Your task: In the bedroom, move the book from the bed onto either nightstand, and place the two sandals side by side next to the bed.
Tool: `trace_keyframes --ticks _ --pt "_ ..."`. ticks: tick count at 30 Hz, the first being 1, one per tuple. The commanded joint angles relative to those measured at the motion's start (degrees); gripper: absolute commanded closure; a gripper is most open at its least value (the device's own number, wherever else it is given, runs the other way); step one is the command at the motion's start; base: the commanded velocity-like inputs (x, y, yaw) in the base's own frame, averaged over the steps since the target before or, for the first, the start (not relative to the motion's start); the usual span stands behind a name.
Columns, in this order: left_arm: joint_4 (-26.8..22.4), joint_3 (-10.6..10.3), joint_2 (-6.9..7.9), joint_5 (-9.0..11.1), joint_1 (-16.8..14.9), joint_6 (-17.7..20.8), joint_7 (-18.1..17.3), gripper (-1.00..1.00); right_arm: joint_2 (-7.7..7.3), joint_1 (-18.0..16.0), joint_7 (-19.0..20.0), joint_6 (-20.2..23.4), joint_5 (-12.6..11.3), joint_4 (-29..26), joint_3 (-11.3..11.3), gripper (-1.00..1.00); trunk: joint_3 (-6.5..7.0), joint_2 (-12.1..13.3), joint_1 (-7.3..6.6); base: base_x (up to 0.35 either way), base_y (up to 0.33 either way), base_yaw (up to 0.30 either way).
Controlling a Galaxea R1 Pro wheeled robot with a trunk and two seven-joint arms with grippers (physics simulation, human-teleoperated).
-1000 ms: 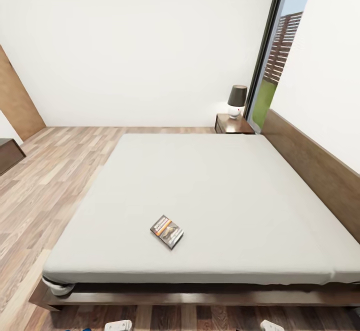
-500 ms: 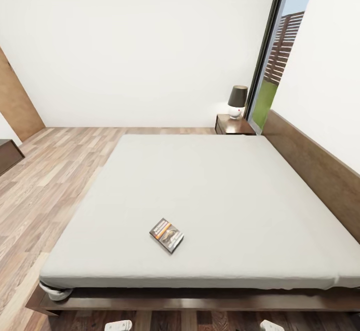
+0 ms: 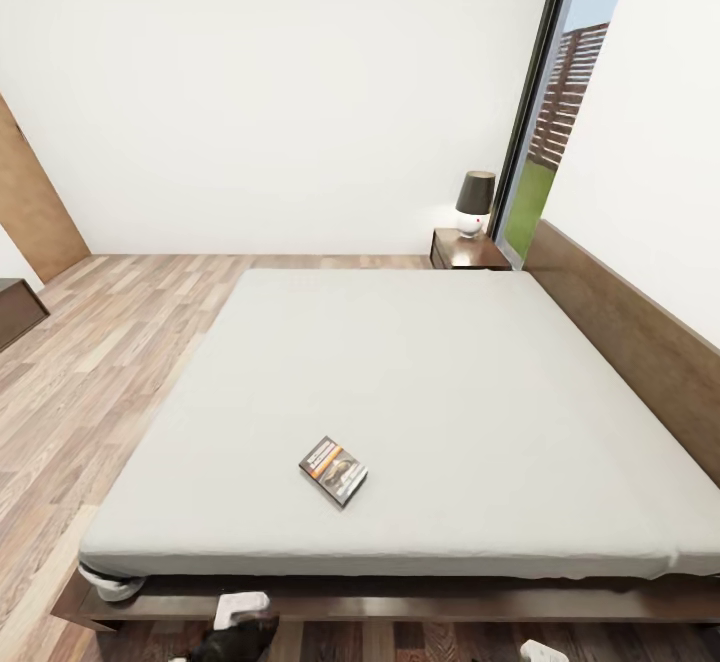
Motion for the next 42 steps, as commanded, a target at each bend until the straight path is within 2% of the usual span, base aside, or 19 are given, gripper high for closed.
trace_keyframes --ticks 1,3,5,9,11,12,14,16,18,19,20,21,24,28,30,32,34,37,42 --pt "-1.79 0.37 -0.07 -0.50 -0.05 1.74 -0.60 -1.00 -0.02 -0.05 0.31 -0.10 -0.43 0.11 -0.07 -1.00 -0.11 -0.10 0.03 0.000 0.000 0.000" --pt "-9.78 0.25 -0.24 -0.42 -0.12 9.45 -2.45 -1.00 -0.03 -0.05 0.32 -0.10 -0.43 0.11 -0.07 -1.00 -0.11 -0.10 0.03 0.000 0.000 0.000" --pt "-17.43 0.14 -0.32 -0.39 -0.14 16.52 -6.12 -1.00 -0.02 -0.05 0.32 -0.10 -0.43 0.11 -0.07 -1.00 -0.11 -0.10 0.03 0.000 0.000 0.000" --pt "-27.06 0.08 -0.36 -0.20 -0.27 24.91 -11.37 -1.00 -0.02 -0.05 0.32 -0.10 -0.43 0.11 -0.07 -1.00 -0.11 -0.10 0.03 0.000 0.000 0.000" --pt "-30.01 0.07 -0.37 0.16 -0.52 27.58 -12.24 -1.00 -0.02 -0.05 0.32 -0.10 -0.43 0.11 -0.07 -1.00 -0.11 -0.10 0.03 0.000 0.000 0.000" --pt "-32.77 0.07 -0.37 0.83 -1.02 30.21 -12.80 -1.00 -0.02 -0.07 0.33 -0.10 -0.45 0.11 -0.07 -1.00 -0.11 -0.10 0.03 0.000 0.000 0.000" --pt "-36.60 0.11 -0.33 2.67 -2.42 34.08 -13.29 -1.00 -0.02 -0.06 0.33 -0.10 -0.48 0.11 -0.07 -1.00 -0.11 -0.10 0.03 0.000 0.000 0.000" --pt "-39.86 0.14 -0.25 5.42 -4.45 37.95 -13.49 -1.00 -0.02 -0.06 0.33 -0.10 -0.50 0.11 -0.07 -1.00 -0.11 -0.10 0.03 0.000 0.000 0.000" --pt "-42.30 0.20 -0.11 8.65 -6.65 41.65 -13.60 -1.00 -0.02 -0.06 0.33 -0.10 -0.51 0.11 -0.07 -1.00 -0.11 -0.10 0.03 0.000 0.000 0.000" --pt "-43.43 0.25 -0.05 10.88 -7.93 43.80 -13.62 -1.00 -0.02 -0.06 0.33 -0.10 -0.51 0.11 -0.06 -1.00 -0.11 -0.10 0.03 0.000 0.000 0.000" --pt "-43.83 0.28 -0.03 11.99 -8.50 44.73 -13.58 -1.00 -0.02 -0.06 0.33 -0.10 -0.51 0.11 -0.06 -1.00 -0.11 -0.10 0.03 0.000 0.000 0.000" --pt "-44.35 0.33 -0.01 14.09 -9.55 46.16 -13.45 -1.00 -0.02 -0.06 0.33 -0.10 -0.51 0.12 -0.07 -1.00 -0.11 -0.10 0.03 0.000 0.000 0.000" --pt "-44.77 0.38 -0.18 17.43 -11.39 47.63 -12.19 -1.00 -0.07 -0.05 0.33 -0.06 -0.52 0.11 -0.07 -1.00 -0.11 -0.10 0.03 0.000 0.000 0.000" --pt "-44.93 0.61 -0.78 21.05 -12.64 47.92 -7.29 -1.00 -0.10 -0.05 0.39 -0.02 -0.57 0.11 -0.07 -1.00 -0.11 -0.10 0.03 0.000 0.000 0.000" --pt "-44.75 1.23 -1.14 22.98 -12.85 46.94 -4.39 -1.00 -0.10 -0.05 0.46 0.03 -0.62 0.11 -0.07 -1.00 -0.11 -0.10 0.03 0.000 0.000 0.000" --pt "-43.19 2.21 -1.36 24.92 -12.99 43.96 -1.11 -1.00 -0.10 -0.05 0.54 0.06 -0.66 0.11 -0.07 -1.00 -0.12 -0.10 0.03 0.000 0.000 0.000" --pt "-39.71 2.52 -1.46 25.60 -13.04 39.02 0.48 -1.00 -0.10 -0.05 0.58 0.07 -0.60 0.11 -0.07 -1.00 -0.19 -0.10 0.03 0.000 0.000 0.000" --pt "-37.44 2.71 -1.46 26.00 -13.07 35.50 1.15 -1.00 -0.10 -0.05 0.42 0.04 -0.54 0.11 -0.07 -1.00 -0.39 -0.10 0.03 0.000 0.000 0.004" --pt "-36.71 2.70 -1.42 26.24 -13.08 34.42 1.02 -1.00 -0.10 -0.05 0.25 -0.01 -0.52 0.11 -0.07 -1.00 -0.82 -0.10 0.03 0.000 0.000 0.048"
